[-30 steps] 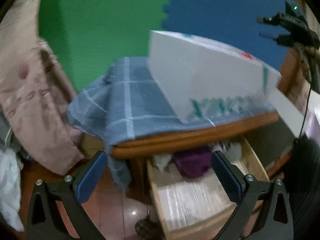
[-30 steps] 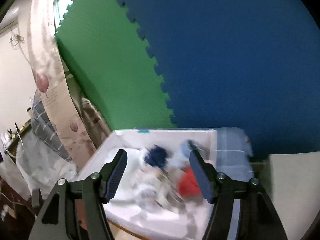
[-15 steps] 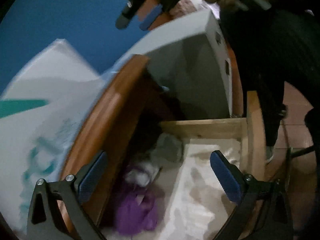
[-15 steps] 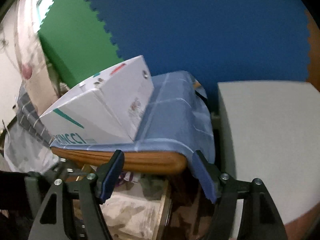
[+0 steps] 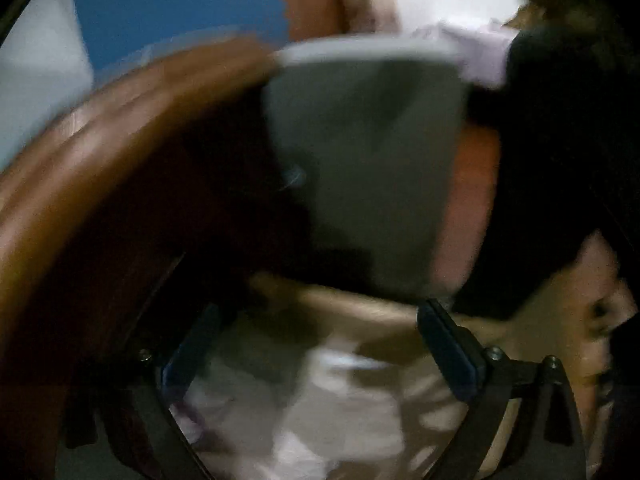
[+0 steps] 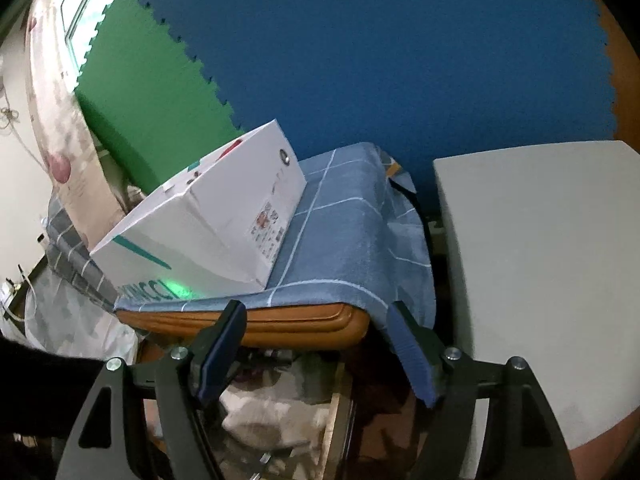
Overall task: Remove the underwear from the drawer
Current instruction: 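Reach the left gripper down into the drawer toward the grey underwear, then grasp the grey underwear with the left gripper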
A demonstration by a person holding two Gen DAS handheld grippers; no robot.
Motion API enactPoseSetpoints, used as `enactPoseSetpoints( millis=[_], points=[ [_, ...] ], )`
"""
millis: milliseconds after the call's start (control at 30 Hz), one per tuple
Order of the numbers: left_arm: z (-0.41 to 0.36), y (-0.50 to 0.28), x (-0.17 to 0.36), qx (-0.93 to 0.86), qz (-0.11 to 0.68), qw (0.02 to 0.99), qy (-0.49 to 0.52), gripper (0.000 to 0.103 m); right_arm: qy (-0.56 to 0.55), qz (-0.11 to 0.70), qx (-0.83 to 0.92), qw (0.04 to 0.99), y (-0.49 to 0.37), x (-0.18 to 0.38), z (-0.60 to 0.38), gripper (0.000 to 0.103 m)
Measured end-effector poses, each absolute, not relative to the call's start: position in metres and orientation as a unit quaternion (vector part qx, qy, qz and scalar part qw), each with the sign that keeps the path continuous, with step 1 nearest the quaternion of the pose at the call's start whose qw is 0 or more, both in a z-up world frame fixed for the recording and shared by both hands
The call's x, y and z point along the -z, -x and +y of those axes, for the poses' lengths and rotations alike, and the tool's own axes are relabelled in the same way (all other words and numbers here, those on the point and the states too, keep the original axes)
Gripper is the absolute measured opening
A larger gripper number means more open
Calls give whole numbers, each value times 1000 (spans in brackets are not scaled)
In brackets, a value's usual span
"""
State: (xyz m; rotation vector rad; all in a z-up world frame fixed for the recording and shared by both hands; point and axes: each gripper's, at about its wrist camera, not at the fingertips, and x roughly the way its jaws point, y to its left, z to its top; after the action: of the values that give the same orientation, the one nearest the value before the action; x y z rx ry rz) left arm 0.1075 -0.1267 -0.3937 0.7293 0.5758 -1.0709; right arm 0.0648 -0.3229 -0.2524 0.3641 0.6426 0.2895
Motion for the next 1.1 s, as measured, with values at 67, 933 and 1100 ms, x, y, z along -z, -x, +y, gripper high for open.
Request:
enactPoseSetpoints(
  millis=[67, 933, 1100],
  points=[
    [-125, -96, 416, 459, 228, 750, -417, 90, -169, 317, -143, 922, -64, 254, -320, 75],
    [-114, -41, 337, 453, 306, 734, -403, 28, -176, 337, -137, 915, -75, 267, -317, 75],
    [-96, -17, 284, 454, 280, 750, -390, 28, -162, 348, -130, 914, -80, 270, -311, 75]
  ],
)
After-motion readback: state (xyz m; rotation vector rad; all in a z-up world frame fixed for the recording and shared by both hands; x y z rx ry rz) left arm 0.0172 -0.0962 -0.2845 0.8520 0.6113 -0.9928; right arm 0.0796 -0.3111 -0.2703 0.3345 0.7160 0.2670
